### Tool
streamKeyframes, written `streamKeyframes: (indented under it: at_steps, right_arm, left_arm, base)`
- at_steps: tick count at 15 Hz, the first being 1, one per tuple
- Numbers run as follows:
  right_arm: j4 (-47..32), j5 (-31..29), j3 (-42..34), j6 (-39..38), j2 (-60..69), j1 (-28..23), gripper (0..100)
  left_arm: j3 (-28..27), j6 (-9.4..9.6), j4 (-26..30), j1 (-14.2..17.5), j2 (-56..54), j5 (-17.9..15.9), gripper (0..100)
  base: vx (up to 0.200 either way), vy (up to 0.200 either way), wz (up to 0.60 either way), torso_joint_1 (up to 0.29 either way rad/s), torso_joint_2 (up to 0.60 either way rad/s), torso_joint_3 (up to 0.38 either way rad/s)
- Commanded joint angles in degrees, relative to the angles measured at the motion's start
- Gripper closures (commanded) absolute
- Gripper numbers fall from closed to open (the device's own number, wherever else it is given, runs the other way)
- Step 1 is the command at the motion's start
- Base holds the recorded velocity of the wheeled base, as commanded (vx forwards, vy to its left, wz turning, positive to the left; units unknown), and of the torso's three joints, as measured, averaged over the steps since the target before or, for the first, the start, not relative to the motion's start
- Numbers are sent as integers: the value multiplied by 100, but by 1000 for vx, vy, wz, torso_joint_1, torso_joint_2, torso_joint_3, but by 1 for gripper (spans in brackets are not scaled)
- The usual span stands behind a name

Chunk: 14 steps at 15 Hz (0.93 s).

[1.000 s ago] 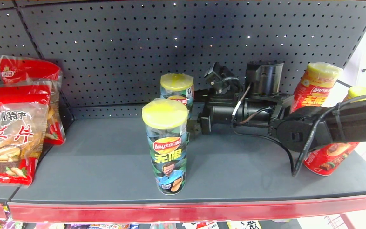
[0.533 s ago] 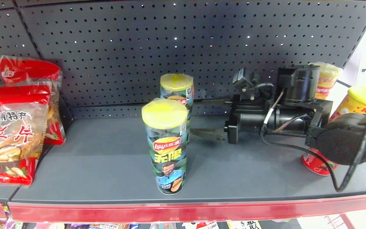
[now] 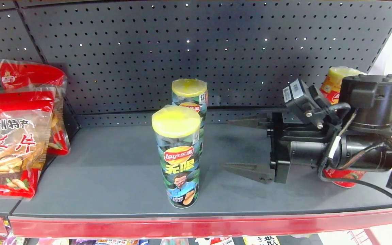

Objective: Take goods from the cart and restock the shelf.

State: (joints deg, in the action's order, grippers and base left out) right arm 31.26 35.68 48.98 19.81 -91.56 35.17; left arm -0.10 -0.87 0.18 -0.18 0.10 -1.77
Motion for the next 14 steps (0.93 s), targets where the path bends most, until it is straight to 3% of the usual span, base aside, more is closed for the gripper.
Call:
streamKeyframes:
  at_steps: [1, 6, 14]
  right_arm:
    - [-6, 0, -55, -3, 121, 280, 0]
    - [-6, 9, -55, -21, 7, 886, 0]
    - [12, 18, 384, 5, -512, 1027, 0]
  left_arm:
    - [1, -1, -1, 1, 8, 1, 0]
    - [1, -1, -1, 1, 8, 1, 0]
    - [1, -1, -1, 1, 8, 1, 0]
  base:
    - [0, 0, 0, 0, 0, 0]
    - [0, 0, 0, 0, 0, 0]
    - [0, 0, 0, 0, 0, 0]
